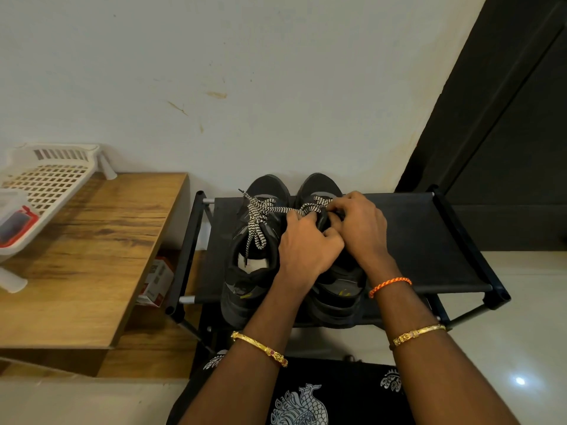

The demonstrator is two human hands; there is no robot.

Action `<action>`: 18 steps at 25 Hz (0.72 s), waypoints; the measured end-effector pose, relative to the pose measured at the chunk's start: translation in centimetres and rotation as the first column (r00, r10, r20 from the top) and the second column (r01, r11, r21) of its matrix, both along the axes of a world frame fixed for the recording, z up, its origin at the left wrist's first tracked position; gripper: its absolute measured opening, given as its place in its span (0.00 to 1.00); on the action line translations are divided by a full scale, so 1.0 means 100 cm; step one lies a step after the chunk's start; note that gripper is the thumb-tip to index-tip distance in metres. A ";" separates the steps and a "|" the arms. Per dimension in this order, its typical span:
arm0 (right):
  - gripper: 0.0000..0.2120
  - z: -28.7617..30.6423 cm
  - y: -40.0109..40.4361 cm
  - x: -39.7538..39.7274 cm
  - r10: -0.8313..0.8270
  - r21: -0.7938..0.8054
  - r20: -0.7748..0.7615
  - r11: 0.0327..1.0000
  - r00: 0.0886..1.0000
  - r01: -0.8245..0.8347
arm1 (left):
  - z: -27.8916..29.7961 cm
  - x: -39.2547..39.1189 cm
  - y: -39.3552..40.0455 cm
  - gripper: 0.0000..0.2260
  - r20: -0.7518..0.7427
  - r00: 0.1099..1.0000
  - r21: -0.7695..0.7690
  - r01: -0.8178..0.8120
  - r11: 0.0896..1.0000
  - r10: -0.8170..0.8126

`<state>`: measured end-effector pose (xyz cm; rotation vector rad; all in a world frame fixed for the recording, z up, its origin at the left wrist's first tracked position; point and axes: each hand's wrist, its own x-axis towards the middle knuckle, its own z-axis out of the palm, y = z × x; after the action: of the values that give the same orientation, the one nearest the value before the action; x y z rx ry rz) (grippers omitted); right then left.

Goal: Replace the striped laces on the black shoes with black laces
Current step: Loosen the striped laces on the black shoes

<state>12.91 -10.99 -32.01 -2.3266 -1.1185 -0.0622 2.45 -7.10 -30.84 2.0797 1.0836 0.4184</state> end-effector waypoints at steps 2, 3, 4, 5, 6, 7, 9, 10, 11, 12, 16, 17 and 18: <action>0.08 -0.001 0.000 -0.001 -0.035 0.037 -0.005 0.999 0.999 0.035 | -0.001 -0.001 0.002 0.08 -0.012 0.999 -0.008 0.033 0.999 -0.033; 0.08 -0.002 0.001 -0.001 -0.041 0.049 -0.006 0.998 0.999 0.041 | -0.001 -0.001 0.003 0.08 -0.024 0.999 -0.002 0.049 0.999 -0.049; 0.07 -0.002 0.001 -0.001 -0.045 0.065 -0.007 0.997 0.999 0.046 | -0.002 -0.001 0.003 0.09 -0.037 0.998 0.006 0.060 0.998 -0.059; 0.06 -0.002 0.001 -0.002 -0.058 0.096 -0.022 0.994 0.998 0.060 | -0.002 0.000 0.004 0.10 -0.045 0.997 0.015 0.066 0.998 -0.065; 0.05 -0.003 0.000 -0.002 -0.088 0.150 -0.065 0.984 0.994 0.097 | -0.003 0.000 0.004 0.10 -0.052 0.996 0.023 0.068 0.997 -0.067; 0.04 -0.002 0.000 -0.002 -0.140 0.222 -0.151 0.960 0.979 0.172 | -0.004 0.000 0.004 0.10 -0.056 0.996 0.031 0.068 0.997 -0.066; 0.04 0.000 0.002 0.003 -0.236 0.329 -0.489 0.842 0.840 0.428 | -0.005 0.001 0.003 0.10 -0.056 0.996 0.040 0.064 0.997 -0.062; 0.04 0.002 0.004 0.006 -0.208 0.325 -0.704 0.755 0.679 0.569 | -0.006 0.001 0.003 0.11 -0.056 0.997 0.041 0.057 0.998 -0.054; 0.04 0.005 0.005 0.008 -0.124 0.274 -0.871 0.681 0.475 0.679 | -0.007 0.002 0.003 0.12 -0.057 0.997 0.041 0.046 0.998 -0.043; 0.05 0.007 0.006 0.010 -0.029 0.213 -0.954 0.637 0.299 0.741 | -0.007 0.002 0.003 0.12 -0.058 0.998 0.041 0.035 0.999 -0.033; 0.13 0.014 0.002 0.011 0.029 0.279 -0.934 0.686 0.357 0.672 | -0.007 0.003 0.003 0.15 -0.069 0.997 0.039 0.043 0.998 -0.041; 0.14 0.016 0.000 0.010 -0.033 0.339 -0.840 0.748 0.541 0.571 | -0.007 0.002 0.004 0.16 -0.077 0.996 0.043 0.054 0.998 -0.051; 0.14 0.017 -0.001 0.007 -0.069 0.366 -0.687 0.827 0.724 0.427 | -0.007 0.002 0.005 0.16 -0.080 0.995 0.046 0.063 0.997 -0.059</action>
<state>13.66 -11.09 -30.29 -1.7684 -0.3449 0.3038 2.67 -6.65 -31.57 2.1824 1.0617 0.3380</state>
